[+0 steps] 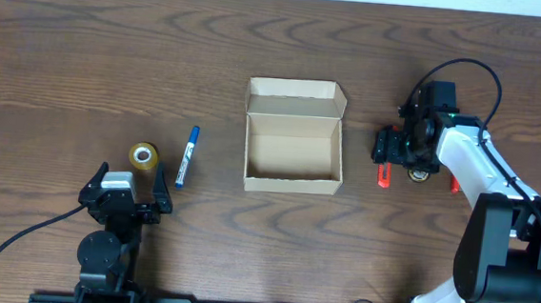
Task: Pack container
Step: 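Close the right gripper on the orange box cutter and lift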
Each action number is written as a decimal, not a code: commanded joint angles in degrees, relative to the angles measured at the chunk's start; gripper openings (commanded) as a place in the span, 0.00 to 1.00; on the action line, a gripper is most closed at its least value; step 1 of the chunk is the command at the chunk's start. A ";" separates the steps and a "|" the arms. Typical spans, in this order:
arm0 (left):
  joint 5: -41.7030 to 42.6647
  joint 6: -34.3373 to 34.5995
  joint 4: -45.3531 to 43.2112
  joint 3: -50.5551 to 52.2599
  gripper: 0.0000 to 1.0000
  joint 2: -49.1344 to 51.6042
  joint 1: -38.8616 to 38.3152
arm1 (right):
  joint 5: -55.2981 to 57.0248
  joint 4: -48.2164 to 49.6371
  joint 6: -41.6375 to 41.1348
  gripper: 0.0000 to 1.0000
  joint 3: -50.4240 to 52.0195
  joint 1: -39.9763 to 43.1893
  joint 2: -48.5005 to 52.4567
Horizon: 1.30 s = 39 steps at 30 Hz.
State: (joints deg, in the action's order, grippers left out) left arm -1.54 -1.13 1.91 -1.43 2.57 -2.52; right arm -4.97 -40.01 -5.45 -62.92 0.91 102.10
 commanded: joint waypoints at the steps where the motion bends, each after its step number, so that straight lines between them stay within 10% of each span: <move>1: -1.44 0.50 2.08 1.14 0.95 0.04 -0.11 | 0.02 0.37 0.35 0.88 0.15 -0.24 1.81; 39: -1.44 0.46 2.10 1.14 0.95 0.04 -0.11 | 0.46 1.07 -0.26 0.83 0.15 -0.98 4.96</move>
State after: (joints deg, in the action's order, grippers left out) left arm -1.54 -1.13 1.91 -1.43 2.57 -2.52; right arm -4.45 -39.22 -5.48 -62.92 0.30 106.13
